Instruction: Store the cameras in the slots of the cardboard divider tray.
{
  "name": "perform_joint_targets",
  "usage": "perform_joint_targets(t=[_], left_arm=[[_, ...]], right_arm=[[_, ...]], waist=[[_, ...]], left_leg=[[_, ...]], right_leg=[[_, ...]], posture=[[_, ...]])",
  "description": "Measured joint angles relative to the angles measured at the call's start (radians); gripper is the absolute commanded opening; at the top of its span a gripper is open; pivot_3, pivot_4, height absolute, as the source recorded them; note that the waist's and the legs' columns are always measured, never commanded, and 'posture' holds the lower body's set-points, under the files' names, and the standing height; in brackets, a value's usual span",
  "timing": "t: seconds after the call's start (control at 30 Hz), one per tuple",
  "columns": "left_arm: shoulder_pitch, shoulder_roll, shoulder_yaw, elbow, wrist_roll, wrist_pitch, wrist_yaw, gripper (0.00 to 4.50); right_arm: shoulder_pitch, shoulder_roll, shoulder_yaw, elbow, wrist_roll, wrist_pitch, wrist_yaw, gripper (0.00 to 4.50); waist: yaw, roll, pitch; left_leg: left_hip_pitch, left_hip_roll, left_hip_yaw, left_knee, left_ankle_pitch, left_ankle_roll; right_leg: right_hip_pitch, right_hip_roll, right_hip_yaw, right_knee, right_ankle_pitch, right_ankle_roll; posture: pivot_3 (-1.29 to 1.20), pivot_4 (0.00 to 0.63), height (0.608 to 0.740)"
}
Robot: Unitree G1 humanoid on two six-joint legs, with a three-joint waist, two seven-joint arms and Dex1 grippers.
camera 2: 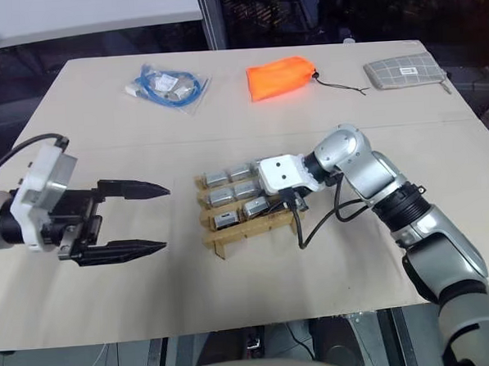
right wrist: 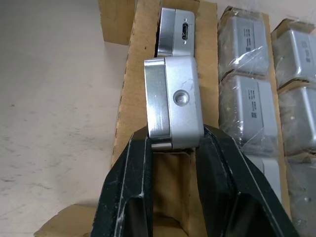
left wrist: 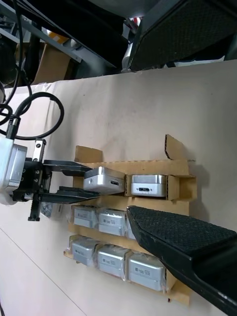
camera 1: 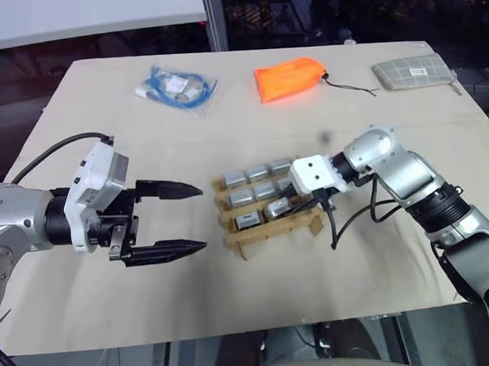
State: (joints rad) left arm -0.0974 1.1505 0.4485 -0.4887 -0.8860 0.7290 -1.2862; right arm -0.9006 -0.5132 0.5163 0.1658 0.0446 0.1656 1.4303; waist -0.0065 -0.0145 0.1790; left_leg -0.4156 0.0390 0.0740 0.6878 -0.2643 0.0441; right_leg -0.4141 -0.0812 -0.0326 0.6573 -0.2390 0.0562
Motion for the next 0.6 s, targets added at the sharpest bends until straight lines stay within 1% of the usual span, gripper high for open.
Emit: perform_joint_targets(t=[0.13, 0.17, 0.2, 0.27, 0.3, 0.33, 0.37, 0.4, 0.5, 0.6], left_arm=[[0.000, 0.000, 0.000, 0.000, 0.000, -0.001, 0.000, 4.50], [0.000, 0.000, 0.000, 0.000, -0.001, -0.001, 0.000, 4.50], [0.000, 0.000, 0.000, -0.001, -0.001, 0.000, 0.000, 4.50], [0.000, 0.000, 0.000, 0.000, -0.002, 0.000, -0.001, 4.50], [-0.001, 0.000, 0.000, 0.000, -0.002, 0.000, -0.002, 4.50], [-0.001, 0.000, 0.000, 0.000, -0.001, 0.000, -0.004, 4.50], [-0.002, 0.000, 0.000, 0.000, -0.001, 0.000, -0.005, 4.50], [-0.004, 0.000, 0.000, 0.000, -0.001, 0.000, -0.005, 4.50], [-0.017, 0.000, 0.000, 0.000, -0.001, -0.001, -0.006, 4.50], [-0.023, 0.000, -0.006, 0.001, -0.001, -0.002, -0.008, 4.50]], right_arm=[[0.000, 0.008, 0.002, -0.014, -0.018, 0.024, -0.018, 0.69], [0.000, 0.005, 0.006, -0.021, -0.023, 0.032, -0.015, 1.73], [0.000, -0.001, 0.017, -0.026, -0.039, 0.045, -0.012, 2.06], [0.003, -0.015, 0.015, -0.032, -0.042, 0.065, -0.011, 3.02], [0.003, -0.021, 0.014, -0.037, -0.043, 0.072, -0.010, 3.41], [0.006, -0.021, 0.011, -0.044, -0.041, 0.078, -0.011, 4.13], [0.011, -0.020, 0.013, -0.048, -0.041, 0.080, -0.010, 4.32], [0.023, -0.014, 0.013, -0.053, -0.038, 0.090, -0.010, 4.42], [0.028, -0.008, 0.006, -0.057, -0.020, 0.123, -0.020, 4.42], [0.029, -0.009, -0.065, -0.084, 0.045, 0.195, -0.031, 4.42]], waist=[[-0.004, 0.000, 0.000], [-0.004, 0.000, 0.000], [-0.003, 0.000, 0.000], [-0.002, 0.000, 0.000], [-0.003, -0.001, -0.001], [-0.005, -0.001, -0.001], [-0.006, -0.001, -0.001], [-0.007, -0.001, -0.001], [-0.010, -0.001, 0.000], [-0.007, -0.001, 0.000]], left_leg=[[0.001, 0.000, 0.000, 0.000, 0.000, 0.000], [0.001, 0.000, 0.000, 0.000, 0.000, 0.000], [0.001, 0.000, 0.000, 0.000, 0.000, 0.000], [0.001, 0.000, 0.000, 0.000, 0.000, 0.000], [0.001, 0.000, 0.000, 0.000, 0.000, 0.000], [0.001, 0.000, 0.000, 0.000, 0.000, 0.000], [0.001, 0.000, 0.000, 0.000, 0.000, 0.000], [0.001, 0.000, 0.000, 0.000, 0.000, 0.000], [0.001, 0.001, 0.000, 0.000, 0.000, -0.001], [0.001, 0.001, 0.000, 0.000, 0.000, -0.001]], right_leg=[[0.000, 0.000, 0.000, 0.001, 0.000, 0.000], [0.000, 0.000, 0.000, 0.001, 0.000, 0.000], [0.000, 0.000, 0.000, 0.002, 0.000, 0.000], [0.000, 0.000, 0.000, 0.001, 0.000, 0.000], [0.000, 0.000, 0.000, 0.001, 0.000, 0.000], [0.000, 0.000, 0.000, 0.001, 0.000, 0.000], [0.000, 0.000, 0.000, 0.001, 0.000, 0.000], [0.000, 0.000, 0.000, 0.001, 0.000, 0.000], [0.000, 0.000, 0.001, 0.002, 0.000, 0.000], [0.000, 0.000, 0.000, 0.003, 0.000, 0.000]], posture=[[0.00, 0.150, 0.740], [0.00, 0.150, 0.740], [0.00, 0.150, 0.740], [0.00, 0.150, 0.740], [0.00, 0.150, 0.740], [0.00, 0.150, 0.740], [0.00, 0.150, 0.740], [0.00, 0.150, 0.740], [0.00, 0.150, 0.740], [0.00, 0.150, 0.740]])
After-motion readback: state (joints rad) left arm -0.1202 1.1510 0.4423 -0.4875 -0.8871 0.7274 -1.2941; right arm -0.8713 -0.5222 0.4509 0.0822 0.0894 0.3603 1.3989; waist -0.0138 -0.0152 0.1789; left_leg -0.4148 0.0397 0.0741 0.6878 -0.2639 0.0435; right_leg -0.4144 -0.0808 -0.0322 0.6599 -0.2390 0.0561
